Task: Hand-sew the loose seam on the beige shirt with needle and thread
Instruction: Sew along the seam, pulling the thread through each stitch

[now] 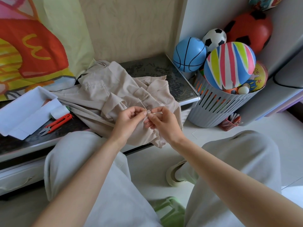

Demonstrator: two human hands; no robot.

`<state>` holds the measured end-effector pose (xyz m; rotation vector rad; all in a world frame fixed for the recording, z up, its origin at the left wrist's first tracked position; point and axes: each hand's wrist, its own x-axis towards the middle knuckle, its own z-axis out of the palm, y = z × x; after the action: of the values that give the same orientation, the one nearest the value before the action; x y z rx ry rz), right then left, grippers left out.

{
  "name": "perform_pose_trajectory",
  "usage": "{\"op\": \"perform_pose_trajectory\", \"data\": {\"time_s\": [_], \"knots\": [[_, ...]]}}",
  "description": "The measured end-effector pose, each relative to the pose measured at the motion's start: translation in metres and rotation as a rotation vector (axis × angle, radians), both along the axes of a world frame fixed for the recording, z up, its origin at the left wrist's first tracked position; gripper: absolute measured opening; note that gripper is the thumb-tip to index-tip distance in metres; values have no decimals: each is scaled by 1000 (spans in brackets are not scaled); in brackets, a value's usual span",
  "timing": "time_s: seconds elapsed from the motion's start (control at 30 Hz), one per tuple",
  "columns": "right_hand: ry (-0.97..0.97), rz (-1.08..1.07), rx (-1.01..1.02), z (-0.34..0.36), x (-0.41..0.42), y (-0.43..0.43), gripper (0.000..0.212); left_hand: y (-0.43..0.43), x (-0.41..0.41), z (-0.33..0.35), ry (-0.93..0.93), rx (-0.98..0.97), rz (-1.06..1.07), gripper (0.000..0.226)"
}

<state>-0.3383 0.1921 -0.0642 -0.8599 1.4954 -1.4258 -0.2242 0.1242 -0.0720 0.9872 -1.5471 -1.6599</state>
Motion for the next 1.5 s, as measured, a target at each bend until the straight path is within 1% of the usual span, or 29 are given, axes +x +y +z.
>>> {"op": "perform_pose_trajectory", "data": {"time_s": [0.1,0.23,0.27,0.3,0.37,0.43,0.53,0.6,0.67,0.73,0.77,0.87,0.9,1.07,1.2,1.27,1.37,1.5], "knots": [[-34,22,-4,2,-3,-1,11,-1,1,0,12,11,-10,12],[6,71,10,3,-4,0,12,0,0,2,11,-3,-56,10],[77,80,14,3,-5,0,12,1,0,2,11,-2,-58,10],[196,87,16,3,-6,0,13,0,0,1,3,0,-54,9],[431,108,15,4,-9,-2,22,-1,0,0,-31,4,-50,10],[500,115,49,10,-11,-6,24,-1,0,-3,-57,10,-63,12],[500,114,56,17,-9,-10,11,1,-2,-3,-67,9,-92,12],[463,97,55,20,-7,-13,18,2,-1,-3,-47,20,-106,12],[360,63,43,23,-7,-14,22,0,0,-4,-48,7,-118,11],[272,16,8,28,-7,-17,16,-1,1,-7,-100,-52,-144,9],[235,-8,-11,31,-9,-18,12,-1,1,-9,-132,-81,-157,12],[67,-41,-85,41,-13,-20,9,-2,2,-14,-166,-121,-179,18],[43,-51,-97,44,-15,-20,10,-3,2,-14,-178,-136,-178,18],[127,-125,-73,50,-34,-21,15,-4,5,-18,-287,-207,-197,13],[255,-221,-56,52,-57,-21,15,-9,8,-12,-301,-203,-176,5],[300,-290,-59,52,-67,-22,14,-13,11,-6,-315,-222,-167,4],[338,-354,-62,50,-78,-24,14,-22,16,3,-338,-272,-129,6],[322,-357,-47,46,-84,-27,15,-44,32,10,-389,-322,-58,7]]}}
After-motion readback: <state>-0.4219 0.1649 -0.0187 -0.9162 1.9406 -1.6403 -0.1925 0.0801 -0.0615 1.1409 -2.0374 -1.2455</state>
